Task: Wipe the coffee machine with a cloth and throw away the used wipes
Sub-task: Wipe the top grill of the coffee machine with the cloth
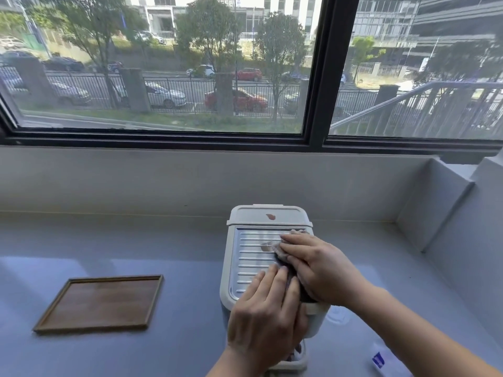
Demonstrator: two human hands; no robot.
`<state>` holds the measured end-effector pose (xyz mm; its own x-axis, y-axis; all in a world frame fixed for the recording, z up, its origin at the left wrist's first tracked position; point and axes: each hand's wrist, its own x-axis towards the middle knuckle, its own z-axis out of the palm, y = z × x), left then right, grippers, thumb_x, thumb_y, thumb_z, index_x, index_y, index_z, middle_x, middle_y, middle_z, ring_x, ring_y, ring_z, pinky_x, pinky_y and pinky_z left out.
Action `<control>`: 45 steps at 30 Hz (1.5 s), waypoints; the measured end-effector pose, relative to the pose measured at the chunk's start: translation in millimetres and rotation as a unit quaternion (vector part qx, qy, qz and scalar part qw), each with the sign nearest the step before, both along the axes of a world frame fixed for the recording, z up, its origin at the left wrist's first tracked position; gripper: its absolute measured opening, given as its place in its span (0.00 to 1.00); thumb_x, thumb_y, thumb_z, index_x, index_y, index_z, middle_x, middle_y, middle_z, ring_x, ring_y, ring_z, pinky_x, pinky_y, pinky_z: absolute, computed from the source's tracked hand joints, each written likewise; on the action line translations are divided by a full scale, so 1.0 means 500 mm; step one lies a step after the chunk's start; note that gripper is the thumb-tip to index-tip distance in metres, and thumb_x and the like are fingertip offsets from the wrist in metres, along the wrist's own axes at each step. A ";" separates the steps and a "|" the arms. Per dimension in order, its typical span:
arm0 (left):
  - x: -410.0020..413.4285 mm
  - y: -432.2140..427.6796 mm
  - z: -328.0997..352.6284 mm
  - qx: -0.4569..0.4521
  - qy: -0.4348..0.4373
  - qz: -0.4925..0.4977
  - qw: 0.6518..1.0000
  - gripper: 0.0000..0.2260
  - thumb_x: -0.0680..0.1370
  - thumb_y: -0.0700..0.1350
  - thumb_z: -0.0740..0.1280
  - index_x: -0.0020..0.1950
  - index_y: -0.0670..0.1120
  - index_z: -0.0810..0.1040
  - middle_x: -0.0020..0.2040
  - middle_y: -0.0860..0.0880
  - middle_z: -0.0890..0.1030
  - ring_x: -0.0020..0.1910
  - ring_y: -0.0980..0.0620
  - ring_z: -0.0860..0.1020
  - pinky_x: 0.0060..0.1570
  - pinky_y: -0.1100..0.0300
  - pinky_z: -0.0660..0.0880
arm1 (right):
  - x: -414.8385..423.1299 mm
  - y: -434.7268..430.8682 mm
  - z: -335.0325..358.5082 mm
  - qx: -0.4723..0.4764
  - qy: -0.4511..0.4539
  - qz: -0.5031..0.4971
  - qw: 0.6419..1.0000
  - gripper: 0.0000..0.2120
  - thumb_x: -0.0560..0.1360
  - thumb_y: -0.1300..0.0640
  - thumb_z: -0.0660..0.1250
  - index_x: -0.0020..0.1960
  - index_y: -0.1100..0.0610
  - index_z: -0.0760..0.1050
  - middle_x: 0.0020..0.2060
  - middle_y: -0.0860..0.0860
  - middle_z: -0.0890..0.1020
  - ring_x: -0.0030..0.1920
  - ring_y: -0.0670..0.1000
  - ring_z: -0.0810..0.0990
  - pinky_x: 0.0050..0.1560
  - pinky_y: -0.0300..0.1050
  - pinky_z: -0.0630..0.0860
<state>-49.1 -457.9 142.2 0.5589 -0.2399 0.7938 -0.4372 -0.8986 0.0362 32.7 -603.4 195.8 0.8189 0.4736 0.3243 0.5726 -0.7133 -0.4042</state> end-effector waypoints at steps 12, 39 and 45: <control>0.004 0.000 -0.008 -0.016 -0.008 -0.001 1.000 0.14 0.74 0.49 0.64 0.54 0.45 0.85 0.57 0.43 0.84 0.59 0.44 0.81 0.58 0.50 0.79 | 0.067 0.037 -0.013 -0.038 -0.064 -0.081 0.994 0.07 0.79 0.55 0.60 0.49 0.54 0.77 0.51 0.49 0.80 0.54 0.53 0.75 0.56 0.43 0.70; 0.002 0.001 -0.001 -0.017 0.005 -0.002 1.000 0.15 0.75 0.49 0.62 0.53 0.46 0.85 0.57 0.43 0.84 0.59 0.45 0.82 0.57 0.49 0.79 | 0.158 0.055 0.025 -0.046 -0.016 -0.162 0.986 0.12 0.79 0.57 0.58 0.50 0.56 0.81 0.55 0.53 0.80 0.57 0.59 0.78 0.54 0.51 0.75; 0.004 -0.003 -0.004 -0.025 0.004 -0.006 1.000 0.15 0.74 0.49 0.62 0.53 0.47 0.85 0.56 0.43 0.84 0.59 0.45 0.82 0.57 0.50 0.79 | 0.119 0.059 -0.002 -0.030 -0.051 -0.104 0.993 0.14 0.79 0.54 0.57 0.47 0.56 0.81 0.51 0.51 0.82 0.55 0.57 0.78 0.52 0.47 0.75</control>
<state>-47.1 -459.1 140.1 0.5632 -0.2063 0.8002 -0.4472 -0.8904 0.0851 92.4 -574.1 195.1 0.8649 0.3197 0.3869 0.4469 -0.8414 -0.3038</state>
